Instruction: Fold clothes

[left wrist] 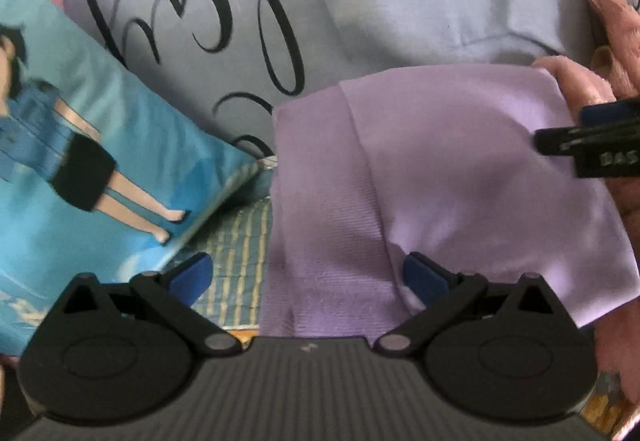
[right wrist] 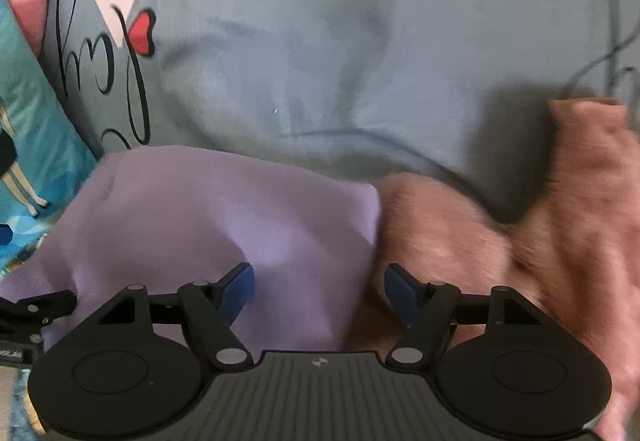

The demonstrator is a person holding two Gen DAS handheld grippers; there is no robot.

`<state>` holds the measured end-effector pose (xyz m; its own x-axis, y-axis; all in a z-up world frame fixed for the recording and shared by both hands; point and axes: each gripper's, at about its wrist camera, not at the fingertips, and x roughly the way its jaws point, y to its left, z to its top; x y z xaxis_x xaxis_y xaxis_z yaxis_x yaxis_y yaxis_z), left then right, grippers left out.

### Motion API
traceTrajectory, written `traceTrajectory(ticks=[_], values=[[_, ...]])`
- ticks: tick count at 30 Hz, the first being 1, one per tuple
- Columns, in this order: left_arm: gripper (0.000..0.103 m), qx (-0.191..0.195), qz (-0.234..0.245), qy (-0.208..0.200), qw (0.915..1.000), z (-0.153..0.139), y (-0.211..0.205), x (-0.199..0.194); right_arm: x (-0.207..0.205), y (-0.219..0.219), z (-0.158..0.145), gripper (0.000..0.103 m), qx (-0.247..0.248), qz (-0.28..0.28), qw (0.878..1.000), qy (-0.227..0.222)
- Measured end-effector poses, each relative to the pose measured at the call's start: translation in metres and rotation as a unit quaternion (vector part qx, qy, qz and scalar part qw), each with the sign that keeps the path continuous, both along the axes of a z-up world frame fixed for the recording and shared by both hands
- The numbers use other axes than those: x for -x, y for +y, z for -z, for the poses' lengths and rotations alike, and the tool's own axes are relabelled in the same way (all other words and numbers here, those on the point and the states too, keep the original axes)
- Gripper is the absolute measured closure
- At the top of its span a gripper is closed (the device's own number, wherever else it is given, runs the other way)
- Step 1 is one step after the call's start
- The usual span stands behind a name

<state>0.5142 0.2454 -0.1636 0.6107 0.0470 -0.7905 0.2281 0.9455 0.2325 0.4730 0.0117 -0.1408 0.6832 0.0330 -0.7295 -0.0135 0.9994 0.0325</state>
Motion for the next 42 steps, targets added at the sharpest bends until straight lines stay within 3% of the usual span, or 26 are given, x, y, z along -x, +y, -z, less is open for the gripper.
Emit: traceTrajectory(ticks=[1, 2, 4, 7, 11, 15, 20, 24, 27, 30, 36, 42], values=[[0.0, -0.003, 0.005, -0.007, 1.0, -0.01, -0.002, 0.008, 0.015, -0.002, -0.009, 0.005, 0.002, 0.019, 1.0, 0.003], [0.0, 0.002, 0.011, -0.02, 0.9997, -0.018, -0.001, 0.014, 0.031, -0.003, -0.017, 0.001, 0.005, 0.042, 0.999, 0.007], [0.0, 0.013, 0.018, -0.024, 0.9995, -0.038, -0.005, 0.034, 0.067, -0.009, -0.03, 0.0, 0.015, 0.09, 0.996, 0.023], [0.0, 0.035, 0.032, 0.018, 0.9987, -0.059, -0.024, 0.058, 0.118, -0.018, -0.046, 0.0, 0.019, 0.168, 0.984, 0.049], [0.0, 0.044, 0.045, 0.065, 0.9959, -0.083, -0.06, 0.088, 0.173, -0.031, -0.068, 0.0, -0.018, 0.233, 0.969, 0.082], [0.0, 0.028, 0.066, 0.081, 0.9941, -0.114, -0.097, 0.125, 0.208, -0.034, -0.094, 0.0, -0.01, 0.245, 0.965, 0.097], [0.0, 0.049, 0.092, 0.089, 0.9906, -0.155, -0.129, 0.151, 0.237, -0.048, -0.121, 0.0, -0.023, 0.252, 0.962, 0.101], [0.0, 0.06, 0.105, 0.083, 0.9892, -0.183, -0.15, 0.176, 0.258, -0.064, -0.129, 0.0, -0.054, 0.271, 0.955, 0.105], [0.0, 0.066, 0.118, 0.089, 0.9867, -0.195, -0.164, 0.196, 0.271, -0.068, -0.132, 0.0, -0.041, 0.282, 0.95, 0.124], [0.0, 0.07, 0.121, 0.096, 0.9855, -0.198, -0.174, 0.21, 0.287, -0.072, -0.133, 0.0, -0.036, 0.286, 0.95, 0.117], [0.0, 0.061, 0.116, 0.095, 0.9867, -0.193, -0.183, 0.228, 0.305, -0.082, -0.124, 0.0, -0.077, 0.29, 0.946, 0.126], [0.0, 0.056, 0.106, 0.117, 0.9858, -0.181, -0.185, 0.229, 0.308, -0.079, -0.121, 0.0, -0.061, 0.282, 0.95, 0.121]])
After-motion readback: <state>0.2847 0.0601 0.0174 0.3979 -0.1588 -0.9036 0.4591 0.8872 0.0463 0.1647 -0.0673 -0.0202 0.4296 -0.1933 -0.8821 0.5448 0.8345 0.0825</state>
